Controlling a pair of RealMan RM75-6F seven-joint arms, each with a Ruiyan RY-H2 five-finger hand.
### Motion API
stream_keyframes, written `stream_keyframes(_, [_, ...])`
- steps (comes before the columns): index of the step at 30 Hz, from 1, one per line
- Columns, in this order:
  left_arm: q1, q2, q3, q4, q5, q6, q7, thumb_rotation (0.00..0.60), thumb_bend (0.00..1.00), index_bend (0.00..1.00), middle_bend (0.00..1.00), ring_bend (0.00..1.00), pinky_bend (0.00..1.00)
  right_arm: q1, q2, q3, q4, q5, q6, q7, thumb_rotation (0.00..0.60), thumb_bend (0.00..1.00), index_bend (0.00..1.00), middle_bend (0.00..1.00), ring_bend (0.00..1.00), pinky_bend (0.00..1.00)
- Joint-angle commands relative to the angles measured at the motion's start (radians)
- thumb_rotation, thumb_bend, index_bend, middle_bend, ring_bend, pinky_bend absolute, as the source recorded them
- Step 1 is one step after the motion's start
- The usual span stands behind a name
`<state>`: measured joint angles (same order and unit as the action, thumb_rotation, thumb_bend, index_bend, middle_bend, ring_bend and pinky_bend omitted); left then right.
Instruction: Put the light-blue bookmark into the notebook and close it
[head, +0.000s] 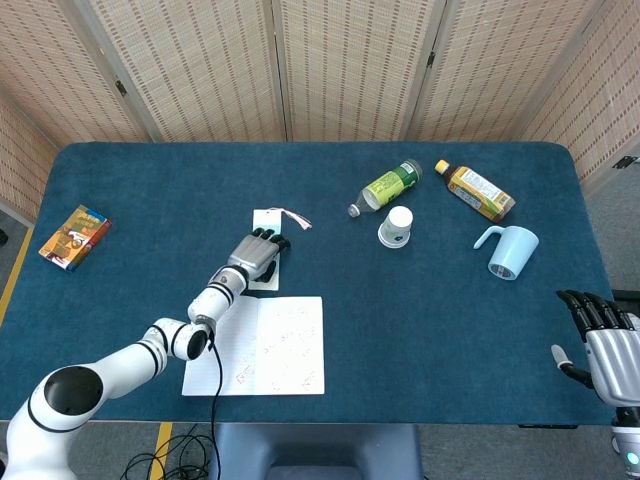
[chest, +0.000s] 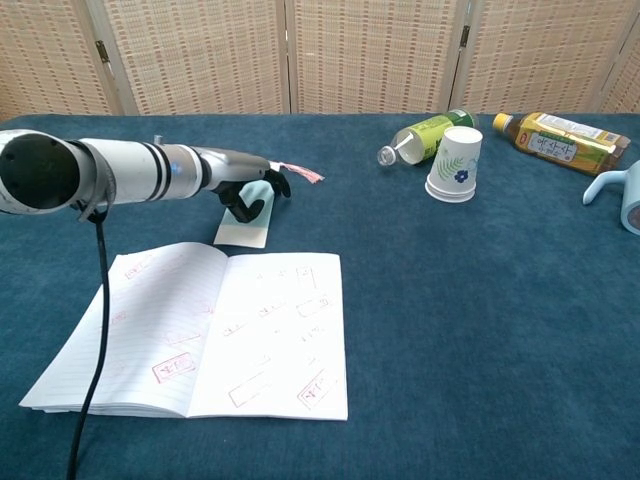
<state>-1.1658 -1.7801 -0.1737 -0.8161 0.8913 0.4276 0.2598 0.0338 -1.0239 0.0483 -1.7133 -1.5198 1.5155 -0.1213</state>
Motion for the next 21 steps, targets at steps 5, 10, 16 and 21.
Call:
stream_keyframes(5, [0.008, 0.029, 0.027, -0.013, -0.074, 0.040, 0.074, 0.502, 0.74, 0.18, 0.19, 0.05, 0.09, 0.000, -0.001, -0.001, -0.001, -0.004, 0.001, 0.001, 0.600, 0.24, 0.14, 0.18, 0.14, 0.20])
stream_keyframes(10, [0.016, 0.083, 0.062, -0.064, -0.172, 0.063, 0.160, 0.478, 0.74, 0.19, 0.21, 0.05, 0.09, -0.004, 0.000, -0.002, 0.000, -0.015, 0.012, 0.007, 0.600, 0.24, 0.14, 0.18, 0.14, 0.20])
stream_keyframes(16, [0.028, 0.167, 0.118, -0.170, -0.298, 0.108, 0.250, 0.464, 0.74, 0.21, 0.23, 0.05, 0.09, -0.007, -0.001, -0.005, 0.003, -0.030, 0.022, 0.018, 0.600, 0.24, 0.14, 0.18, 0.14, 0.20])
stream_keyframes(21, [0.043, 0.236, 0.156, -0.272, -0.357, 0.168, 0.296, 0.426, 0.74, 0.20, 0.23, 0.05, 0.09, -0.007, -0.004, -0.007, 0.006, -0.039, 0.025, 0.024, 0.600, 0.24, 0.14, 0.18, 0.14, 0.20])
